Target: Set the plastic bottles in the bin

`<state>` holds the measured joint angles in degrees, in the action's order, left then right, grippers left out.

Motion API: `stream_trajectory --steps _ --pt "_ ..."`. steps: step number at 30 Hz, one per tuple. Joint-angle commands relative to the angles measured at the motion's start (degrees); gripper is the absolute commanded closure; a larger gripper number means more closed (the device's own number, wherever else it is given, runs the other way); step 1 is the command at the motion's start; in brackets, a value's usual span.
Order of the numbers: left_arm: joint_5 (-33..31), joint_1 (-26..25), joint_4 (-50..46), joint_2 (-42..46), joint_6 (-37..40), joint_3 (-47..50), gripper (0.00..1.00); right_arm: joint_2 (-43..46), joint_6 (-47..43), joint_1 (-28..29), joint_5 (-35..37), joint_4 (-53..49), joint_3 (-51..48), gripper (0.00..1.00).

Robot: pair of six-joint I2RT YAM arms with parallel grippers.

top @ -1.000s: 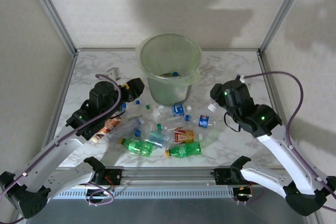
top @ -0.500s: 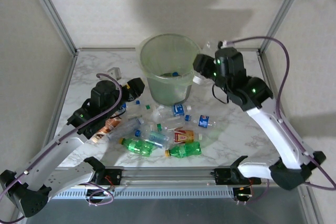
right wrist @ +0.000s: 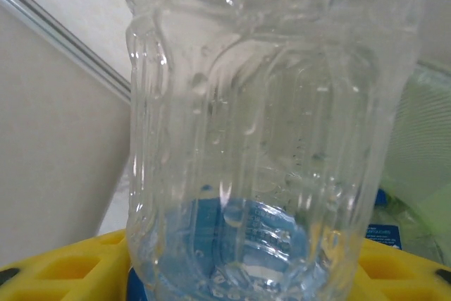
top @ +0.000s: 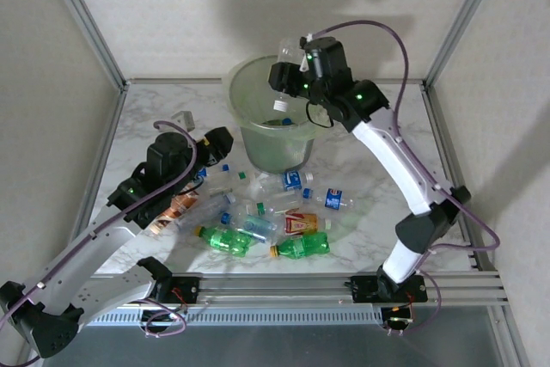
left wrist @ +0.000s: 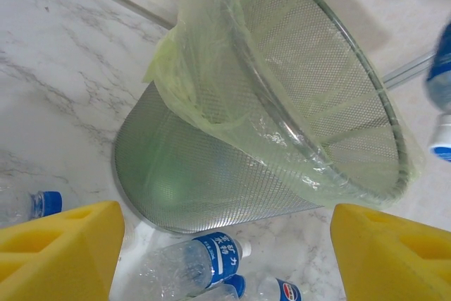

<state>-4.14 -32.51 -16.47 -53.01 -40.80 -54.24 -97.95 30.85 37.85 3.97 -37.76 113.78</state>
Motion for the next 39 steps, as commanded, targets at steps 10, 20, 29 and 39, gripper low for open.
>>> stream_trajectory --steps 10,20,29,39 --pt "-1.93 1.55 -0.86 1.5 -0.69 0.67 0.23 -10.58 -1.6 -1.62 -3.4 -2.14 3.34 0.41" --pt "-1.94 2.27 -0.8 1.8 -0.51 1.06 0.22 -14.64 -0.97 -1.59 -0.43 -4.06 3.91 0.26" --pt "-1.31 2.7 -0.64 1.68 -0.69 1.4 0.23 -13.99 -0.7 -1.55 0.98 -5.48 6.93 0.18" --pt "-8.78 4.82 -10.37 3.99 -3.66 1.67 0.21 -2.39 -1.68 1.68 6.5 -2.72 2.24 0.16"
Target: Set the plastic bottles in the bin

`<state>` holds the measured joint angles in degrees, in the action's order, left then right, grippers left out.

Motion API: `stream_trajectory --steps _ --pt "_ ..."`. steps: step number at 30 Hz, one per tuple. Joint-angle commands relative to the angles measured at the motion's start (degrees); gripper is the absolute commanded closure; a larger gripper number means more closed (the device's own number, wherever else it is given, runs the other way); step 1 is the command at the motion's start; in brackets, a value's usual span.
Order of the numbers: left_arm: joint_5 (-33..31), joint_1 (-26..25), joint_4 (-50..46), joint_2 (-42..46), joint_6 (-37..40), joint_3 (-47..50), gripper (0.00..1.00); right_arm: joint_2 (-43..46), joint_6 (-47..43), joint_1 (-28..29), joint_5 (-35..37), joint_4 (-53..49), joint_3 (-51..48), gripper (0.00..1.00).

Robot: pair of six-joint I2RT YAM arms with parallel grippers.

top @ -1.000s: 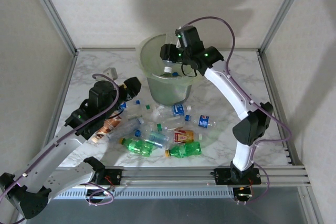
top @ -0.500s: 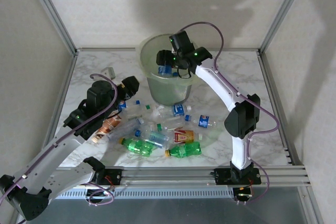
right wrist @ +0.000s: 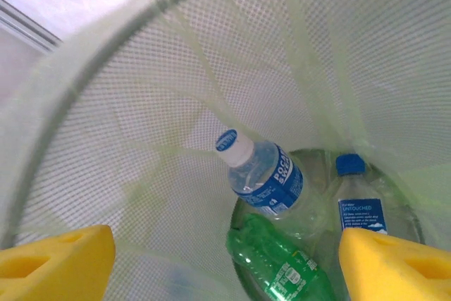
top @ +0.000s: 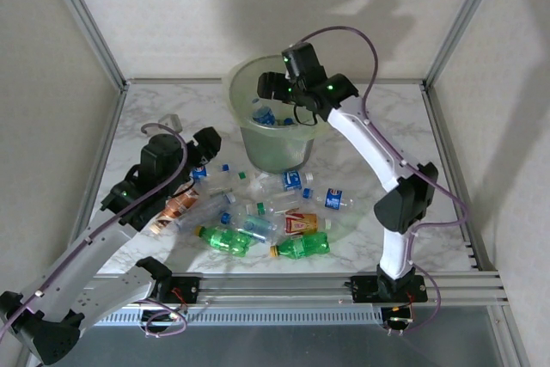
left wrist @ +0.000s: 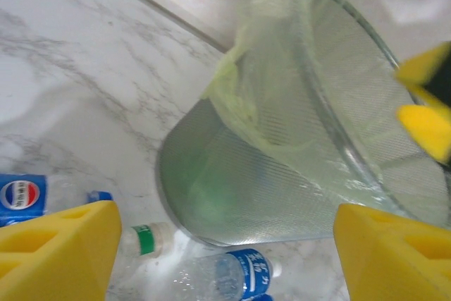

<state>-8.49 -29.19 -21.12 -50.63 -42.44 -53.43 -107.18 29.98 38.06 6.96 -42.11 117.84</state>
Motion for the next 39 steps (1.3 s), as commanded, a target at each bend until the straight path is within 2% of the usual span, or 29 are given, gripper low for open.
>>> stream_trajectory --steps 1,9,17,25,31,34,39 --pt "-4.95 1.97 -6.98 1.95 -2.56 1.02 0.2 8.39 -0.63 1.44 3.84 2.2 -3.23 0.16" --pt "-3.78 7.09 -13.1 6.21 -4.92 5.79 0.19 21.03 1.51 6.22 5.25 7.61 -18.07 0.14" --pt "0.98 13.37 -9.46 5.22 -8.89 12.37 0.18 29.9 5.4 7.89 5.43 12.22 -33.34 0.13" --pt "12.16 22.84 -0.26 -7.54 -13.01 13.97 0.2 33.39 7.59 7.97 6.05 12.95 -40.67 0.12" --pt "11.56 24.42 1.42 -14.97 -12.6 12.35 0.15 35.34 8.67 7.99 6.14 14.05 -43.68 0.12" --pt "12.08 24.67 1.84 -18.17 -12.67 11.56 0.02 36.06 9.21 7.99 6.22 14.59 -44.99 0.12" --pt "12.01 24.69 2.03 -22.96 -12.6 9.95 0.02 37.24 9.84 7.92 6.52 14.82 -46.3 0.11"
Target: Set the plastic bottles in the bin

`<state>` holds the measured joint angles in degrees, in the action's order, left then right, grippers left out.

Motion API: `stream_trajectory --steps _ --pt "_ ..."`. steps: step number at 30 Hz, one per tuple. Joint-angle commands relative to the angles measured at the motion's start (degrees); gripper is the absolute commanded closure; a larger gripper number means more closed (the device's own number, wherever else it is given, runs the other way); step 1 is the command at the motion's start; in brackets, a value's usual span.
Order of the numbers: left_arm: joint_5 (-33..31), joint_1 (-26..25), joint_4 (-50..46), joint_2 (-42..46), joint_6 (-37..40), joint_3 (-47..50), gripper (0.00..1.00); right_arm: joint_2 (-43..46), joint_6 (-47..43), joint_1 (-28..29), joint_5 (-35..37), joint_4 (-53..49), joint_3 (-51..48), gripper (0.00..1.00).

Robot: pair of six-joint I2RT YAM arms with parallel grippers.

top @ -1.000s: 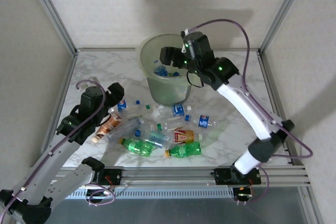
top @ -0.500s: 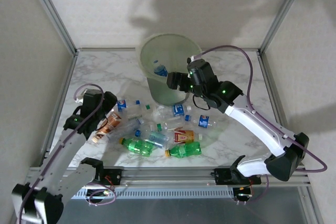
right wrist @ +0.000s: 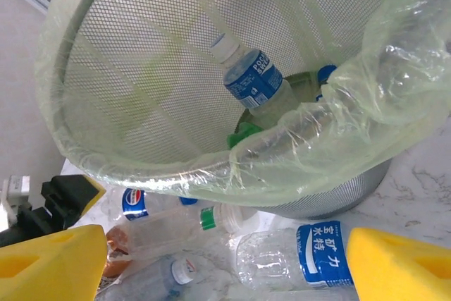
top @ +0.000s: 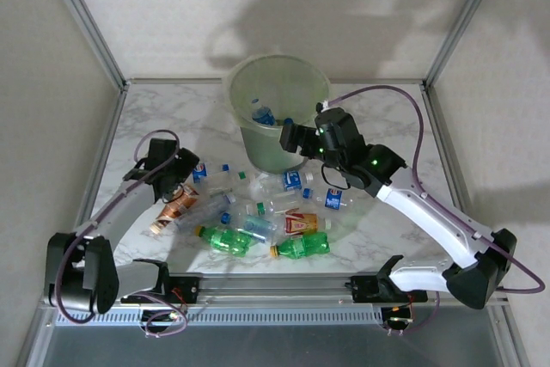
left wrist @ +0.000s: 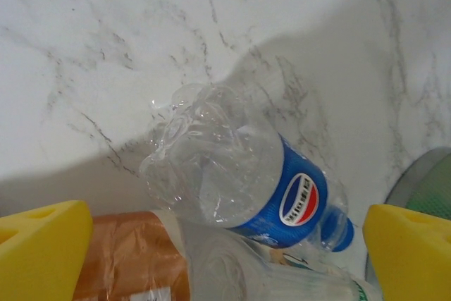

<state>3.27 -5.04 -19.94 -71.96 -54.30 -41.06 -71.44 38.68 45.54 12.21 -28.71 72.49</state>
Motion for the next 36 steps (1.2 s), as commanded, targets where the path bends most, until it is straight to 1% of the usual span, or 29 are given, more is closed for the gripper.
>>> stream_trajectory --steps 1,16,25,30,33,36 --pt "0.16 0.55 0.99 -2.36 -0.91 -2.7 0.02 1.66 1.23 0.51 1.39 1.25 -1.04 0.11" --pt "0.82 0.56 3.89 -13.65 -0.85 -8.09 0.03 2.02 1.86 0.5 2.12 1.02 -1.68 0.1" --pt "-0.38 1.37 4.33 -20.23 0.01 -16.09 0.03 0.27 1.94 0.47 1.86 1.2 -1.57 0.1" --pt "-0.37 1.26 2.43 -19.29 0.11 -17.7 0.04 -0.01 2.15 0.51 2.03 1.21 -2.05 0.1" --pt "0.79 1.13 1.41 -17.88 -0.39 -16.42 0.04 -0.01 2.13 0.49 2.31 1.7 -2.41 0.1" --pt "1.39 1.0 0.4 -15.34 -2.58 -14.2 0.04 -0.75 2.11 0.48 2.37 1.92 -2.4 0.1"
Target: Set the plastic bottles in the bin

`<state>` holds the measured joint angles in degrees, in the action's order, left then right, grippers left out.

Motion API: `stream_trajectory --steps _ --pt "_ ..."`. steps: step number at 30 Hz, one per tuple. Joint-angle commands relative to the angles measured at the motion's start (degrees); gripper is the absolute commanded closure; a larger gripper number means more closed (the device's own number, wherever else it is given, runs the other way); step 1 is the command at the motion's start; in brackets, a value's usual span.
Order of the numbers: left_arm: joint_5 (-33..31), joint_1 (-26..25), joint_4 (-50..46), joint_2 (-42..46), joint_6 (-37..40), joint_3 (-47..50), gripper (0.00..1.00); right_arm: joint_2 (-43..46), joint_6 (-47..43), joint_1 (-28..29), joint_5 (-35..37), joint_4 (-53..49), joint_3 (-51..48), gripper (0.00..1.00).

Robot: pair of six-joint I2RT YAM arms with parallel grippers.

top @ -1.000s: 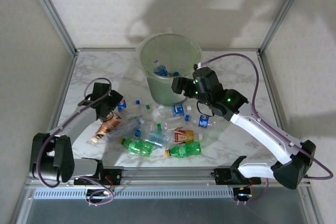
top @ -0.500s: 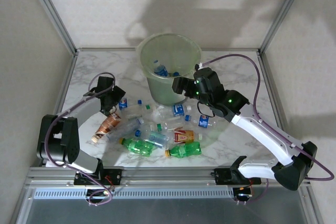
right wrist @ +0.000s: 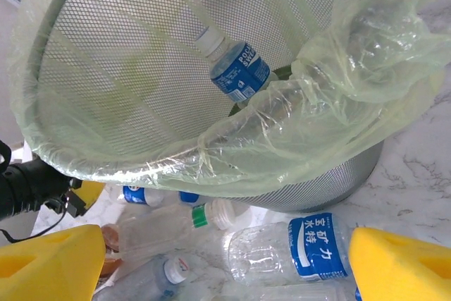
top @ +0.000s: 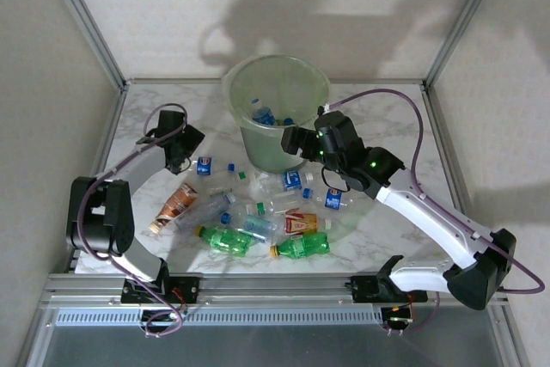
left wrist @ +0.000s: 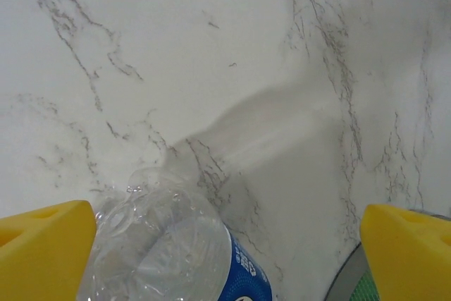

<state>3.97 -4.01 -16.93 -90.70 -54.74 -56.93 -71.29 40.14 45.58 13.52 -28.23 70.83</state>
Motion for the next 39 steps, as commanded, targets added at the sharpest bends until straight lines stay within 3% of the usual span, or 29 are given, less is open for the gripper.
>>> stream_trajectory --steps 1,8,28,39 --pt "0.69 -0.16 -2.67 4.8 -3.2 2.64 0.04 -1.16 0.69 0.45 1.03 1.34 -0.63 0.1" --pt "-1.09 -2.88 -4.83 8.41 -5.82 3.83 0.04 -1.57 0.67 0.47 1.04 1.2 -0.01 0.1" --pt "-3.2 -4.95 -4.12 -1.43 -6.08 2.14 0.06 0.93 1.31 0.47 2.49 0.0 -0.54 0.1" --pt "-3.53 -4.76 -1.73 -6.46 -5.9 0.29 0.14 1.57 1.65 0.42 2.91 -0.83 -1.54 0.1"
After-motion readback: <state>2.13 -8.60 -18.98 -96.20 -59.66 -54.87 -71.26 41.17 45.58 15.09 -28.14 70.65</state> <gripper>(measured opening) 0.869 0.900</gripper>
